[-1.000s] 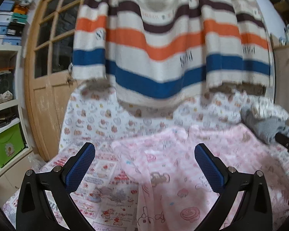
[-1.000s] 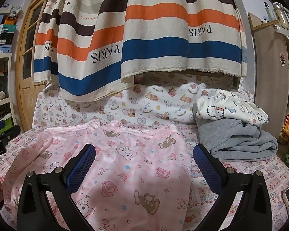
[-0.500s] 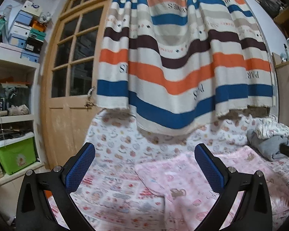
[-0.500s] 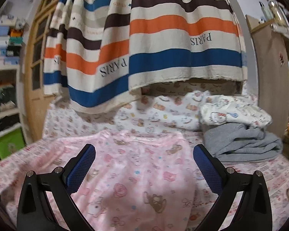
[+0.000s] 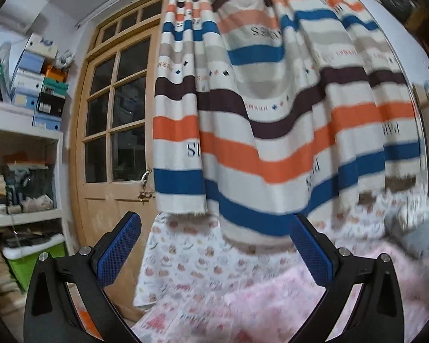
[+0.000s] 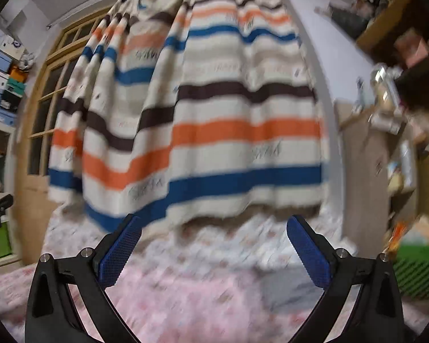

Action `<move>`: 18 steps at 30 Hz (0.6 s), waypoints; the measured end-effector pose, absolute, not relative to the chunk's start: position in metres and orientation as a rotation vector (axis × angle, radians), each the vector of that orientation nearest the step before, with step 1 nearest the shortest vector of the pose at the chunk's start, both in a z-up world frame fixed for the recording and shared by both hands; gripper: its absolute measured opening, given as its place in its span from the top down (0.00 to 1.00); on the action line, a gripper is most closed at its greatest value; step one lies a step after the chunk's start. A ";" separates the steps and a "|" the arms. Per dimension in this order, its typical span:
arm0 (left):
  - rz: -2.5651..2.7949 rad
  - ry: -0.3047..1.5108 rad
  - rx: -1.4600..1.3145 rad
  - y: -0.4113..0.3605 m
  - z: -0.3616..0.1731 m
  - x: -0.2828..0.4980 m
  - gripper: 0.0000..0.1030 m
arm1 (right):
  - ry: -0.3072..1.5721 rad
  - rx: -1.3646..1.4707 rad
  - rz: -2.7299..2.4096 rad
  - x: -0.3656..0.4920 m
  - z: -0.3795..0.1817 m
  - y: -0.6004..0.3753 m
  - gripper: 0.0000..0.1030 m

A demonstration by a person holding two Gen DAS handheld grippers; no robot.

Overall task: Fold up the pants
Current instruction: 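Lower both tools toward the waistband of the pink pants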

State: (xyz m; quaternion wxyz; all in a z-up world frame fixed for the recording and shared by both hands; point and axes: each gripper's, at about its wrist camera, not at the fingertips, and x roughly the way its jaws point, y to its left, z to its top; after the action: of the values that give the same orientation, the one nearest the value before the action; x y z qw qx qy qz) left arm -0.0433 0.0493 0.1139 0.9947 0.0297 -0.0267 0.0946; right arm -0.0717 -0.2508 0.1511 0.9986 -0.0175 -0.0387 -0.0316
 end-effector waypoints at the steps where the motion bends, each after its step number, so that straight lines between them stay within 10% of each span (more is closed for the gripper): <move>1: 0.186 -0.059 0.044 0.052 0.120 -0.037 0.00 | -0.060 -0.028 -0.044 -0.066 0.159 -0.249 0.01; 10: 0.212 0.010 -0.075 0.087 0.135 0.053 0.00 | 0.084 -0.108 0.089 0.017 0.178 -0.197 0.03; 18: 0.280 0.211 -0.094 0.114 0.079 0.129 0.00 | 0.678 -0.226 0.331 0.197 0.099 -0.097 0.19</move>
State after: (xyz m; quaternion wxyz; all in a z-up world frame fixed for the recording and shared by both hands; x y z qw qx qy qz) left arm 0.1294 0.1142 0.0789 0.9836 -0.0468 0.1051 0.1390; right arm 0.1974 -0.0973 0.0991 0.9234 -0.1102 0.3304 0.1613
